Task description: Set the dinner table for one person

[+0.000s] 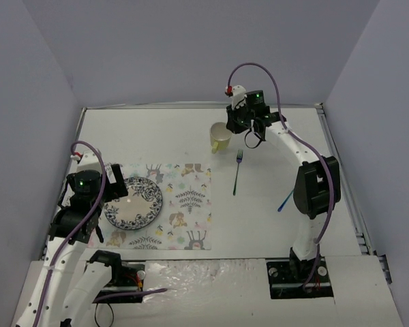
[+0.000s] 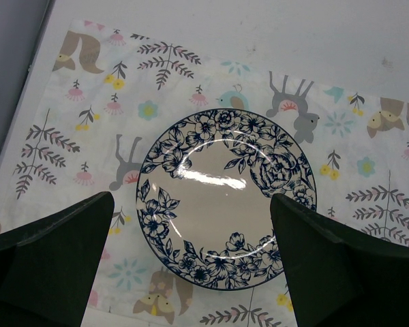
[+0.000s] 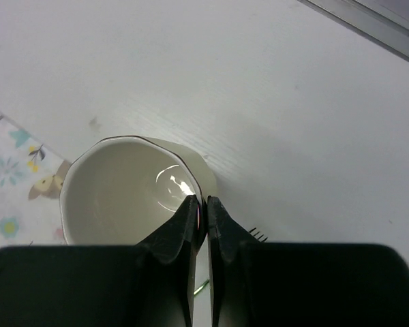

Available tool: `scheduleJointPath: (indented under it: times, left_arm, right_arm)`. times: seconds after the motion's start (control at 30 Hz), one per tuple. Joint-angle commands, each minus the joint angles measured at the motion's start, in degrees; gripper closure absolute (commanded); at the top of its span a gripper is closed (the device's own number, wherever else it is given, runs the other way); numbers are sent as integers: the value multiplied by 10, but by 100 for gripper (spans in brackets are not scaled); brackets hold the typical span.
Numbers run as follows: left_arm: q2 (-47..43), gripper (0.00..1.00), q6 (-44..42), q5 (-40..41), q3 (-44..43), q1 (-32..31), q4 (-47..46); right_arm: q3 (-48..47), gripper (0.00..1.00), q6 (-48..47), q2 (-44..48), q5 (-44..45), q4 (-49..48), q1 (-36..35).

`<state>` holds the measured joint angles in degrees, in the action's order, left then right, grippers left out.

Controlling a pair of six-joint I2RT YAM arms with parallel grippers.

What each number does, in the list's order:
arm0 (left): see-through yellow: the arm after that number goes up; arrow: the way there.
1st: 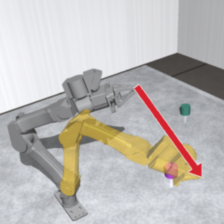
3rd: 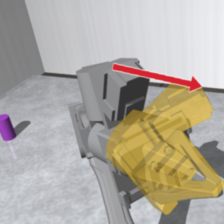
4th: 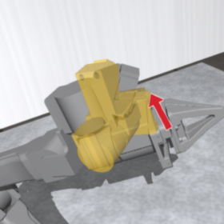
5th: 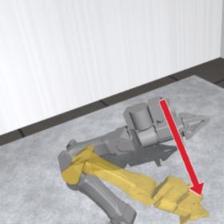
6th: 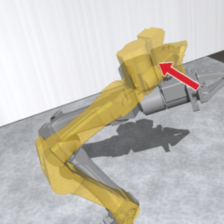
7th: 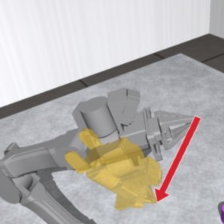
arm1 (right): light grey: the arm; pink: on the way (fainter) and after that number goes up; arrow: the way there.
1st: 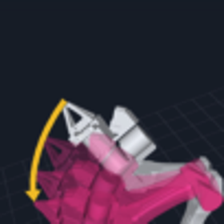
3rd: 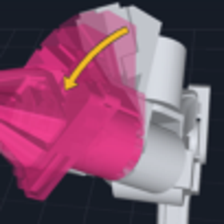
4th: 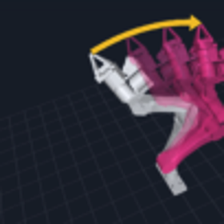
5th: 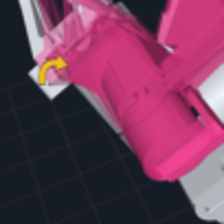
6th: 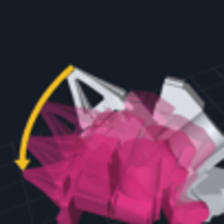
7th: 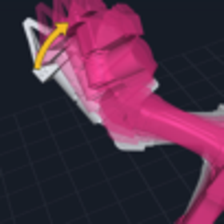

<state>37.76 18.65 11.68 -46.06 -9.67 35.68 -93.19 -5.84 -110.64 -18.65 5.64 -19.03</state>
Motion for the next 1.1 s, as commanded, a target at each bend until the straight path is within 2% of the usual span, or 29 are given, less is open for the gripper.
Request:
scheduleJointPath:
  times: [0.0, 0.13, 0.3, 0.67, 1.07]
  left_arm:
    - [2, 3, -6, 4, -4, 4, -27]
    - [0, 3, -6, 4, -3, 4, -29]
    - [2, 3, -7, 5, -3, 5, -29]
    - [3, 3, -7, 5, -3, 5, -28]
    - [2, 3, -7, 5, -2, 6, -28]
  right_arm:
    - [-31, 100, -146, 53, -154, 20, 0]
    - [-51, 100, -231, 41, -216, 81, -10]
    - [-87, 100, -312, 16, -230, 138, -54]
    - [-132, 100, -359, -27, -239, 147, -115]
    - [-163, 100, -363, -75, -260, 161, -129]
